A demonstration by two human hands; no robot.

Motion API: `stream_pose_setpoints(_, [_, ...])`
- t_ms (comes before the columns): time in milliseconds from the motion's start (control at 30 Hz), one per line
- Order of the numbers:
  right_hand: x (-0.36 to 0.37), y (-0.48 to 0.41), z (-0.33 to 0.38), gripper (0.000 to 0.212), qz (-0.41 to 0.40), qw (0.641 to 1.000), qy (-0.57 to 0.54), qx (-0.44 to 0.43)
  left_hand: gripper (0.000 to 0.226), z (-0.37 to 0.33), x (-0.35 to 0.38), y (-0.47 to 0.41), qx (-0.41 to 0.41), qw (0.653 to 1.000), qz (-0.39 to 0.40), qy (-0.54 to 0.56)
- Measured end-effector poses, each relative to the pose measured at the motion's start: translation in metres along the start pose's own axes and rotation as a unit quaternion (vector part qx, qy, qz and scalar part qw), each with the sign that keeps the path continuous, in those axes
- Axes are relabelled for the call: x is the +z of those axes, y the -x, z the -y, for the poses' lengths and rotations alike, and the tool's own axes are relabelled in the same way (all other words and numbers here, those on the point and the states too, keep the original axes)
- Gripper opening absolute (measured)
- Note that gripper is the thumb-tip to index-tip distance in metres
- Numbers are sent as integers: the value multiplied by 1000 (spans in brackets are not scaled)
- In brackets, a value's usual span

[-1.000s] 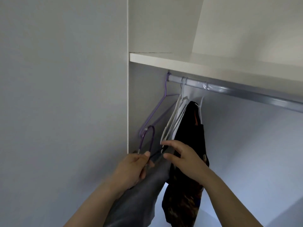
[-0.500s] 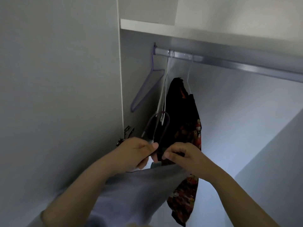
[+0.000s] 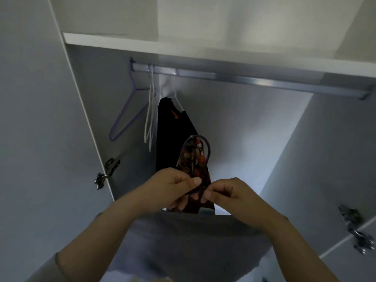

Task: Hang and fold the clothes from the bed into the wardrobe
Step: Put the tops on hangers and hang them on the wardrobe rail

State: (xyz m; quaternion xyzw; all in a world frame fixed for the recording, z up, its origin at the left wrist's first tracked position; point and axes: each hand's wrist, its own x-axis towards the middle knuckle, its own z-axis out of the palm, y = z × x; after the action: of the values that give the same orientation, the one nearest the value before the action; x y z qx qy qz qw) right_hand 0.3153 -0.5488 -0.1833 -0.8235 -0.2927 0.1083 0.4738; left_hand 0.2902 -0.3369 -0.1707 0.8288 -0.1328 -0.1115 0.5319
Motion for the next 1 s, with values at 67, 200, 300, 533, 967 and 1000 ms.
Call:
stream_pose_setpoints(67, [-12,21,-8,19,-22,1000,1,17,37,-8,17,-6,14,1000,-18,3])
stream_pose_setpoints(200, [-39,62,-28,28,-139,985,-16,98,14,-9,40,-17,56,982,-161,-76])
stream_pose_setpoints(300, [-61,89,-46,28,-203,963,-36,173,10,-6,56,-23,40,975,-204,-83])
stream_pose_setpoints(533, [-75,118,-81,27,-292,922,-64,247,8,8,87,-45,-27,974,-199,-104])
stream_pose_setpoints(967, [-67,61,-94,33,-332,901,-49,274,34,39,52,-108,-27,945,-258,-202])
stream_pose_setpoints(1000, [-67,53,-92,33,-335,901,-50,272,37,42,46,-112,-29,940,-268,-210])
